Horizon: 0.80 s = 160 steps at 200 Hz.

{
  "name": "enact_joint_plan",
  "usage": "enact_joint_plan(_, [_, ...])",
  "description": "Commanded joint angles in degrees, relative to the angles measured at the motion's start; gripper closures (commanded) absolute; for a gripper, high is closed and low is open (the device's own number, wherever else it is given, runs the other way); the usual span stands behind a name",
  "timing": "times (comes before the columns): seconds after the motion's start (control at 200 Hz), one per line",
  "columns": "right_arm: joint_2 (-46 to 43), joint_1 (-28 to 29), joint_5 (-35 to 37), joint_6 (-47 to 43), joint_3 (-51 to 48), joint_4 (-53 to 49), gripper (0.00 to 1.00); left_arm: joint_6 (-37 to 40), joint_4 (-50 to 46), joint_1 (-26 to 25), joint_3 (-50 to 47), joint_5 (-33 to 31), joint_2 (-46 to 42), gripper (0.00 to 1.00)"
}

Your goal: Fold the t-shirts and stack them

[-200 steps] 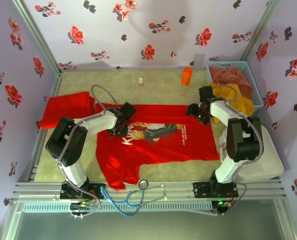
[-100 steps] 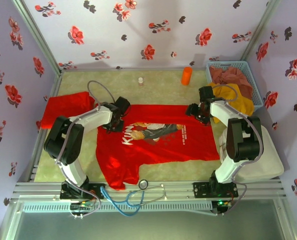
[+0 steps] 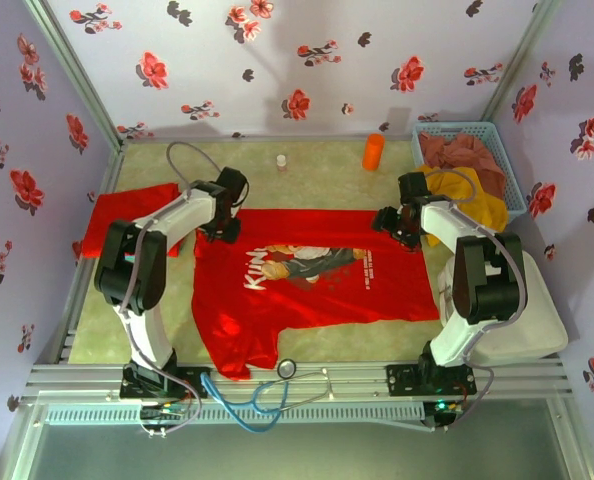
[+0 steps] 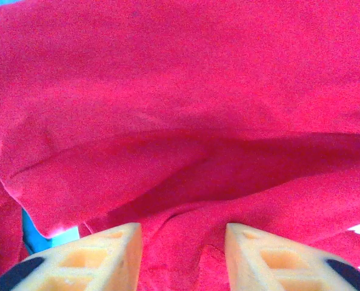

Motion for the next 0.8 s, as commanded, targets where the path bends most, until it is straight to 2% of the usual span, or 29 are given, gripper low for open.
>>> enact_joint_plan(0.0, [0.2,-0.4,-1.0,-1.1,0.5,-0.7,0.29,0.1,-2.7,1.0,2.7,0.9,1.3,0.58])
enact_joint_plan(0.105, [0.0,-0.4,-1.0,-1.2,0.3,-0.6,0.29,-3.3,-2.8,1.1,2.0,1.7,-1.5,0.63])
enact_joint_plan(0.205, [0.0,-0.4,-0.9,-1.1,0.0,-0.4,0.29,-8.3,-1.8,1.0,-0.9,5.3,-7.1,0.64])
enact_joint_plan(0.435, [0.0,-0.3,-1.2,-0.5,-0.3,0.7,0.28,-25.0,6.6,1.0,-13.9,16.1,-16.4,0.6])
enact_joint_plan(0.6, [0.3,-0.3,-1.5,-0.6,-0.2,0.8,0.28,-32.1,14.0,1.0,-21.1,18.1,-16.8,0.58])
enact_joint_plan(0.795, [0.8,-0.3,-1.6,-0.4,-0.1,0.7,0.28,-34.6,19.9,1.0,-22.4,19.0,-14.0,0.6])
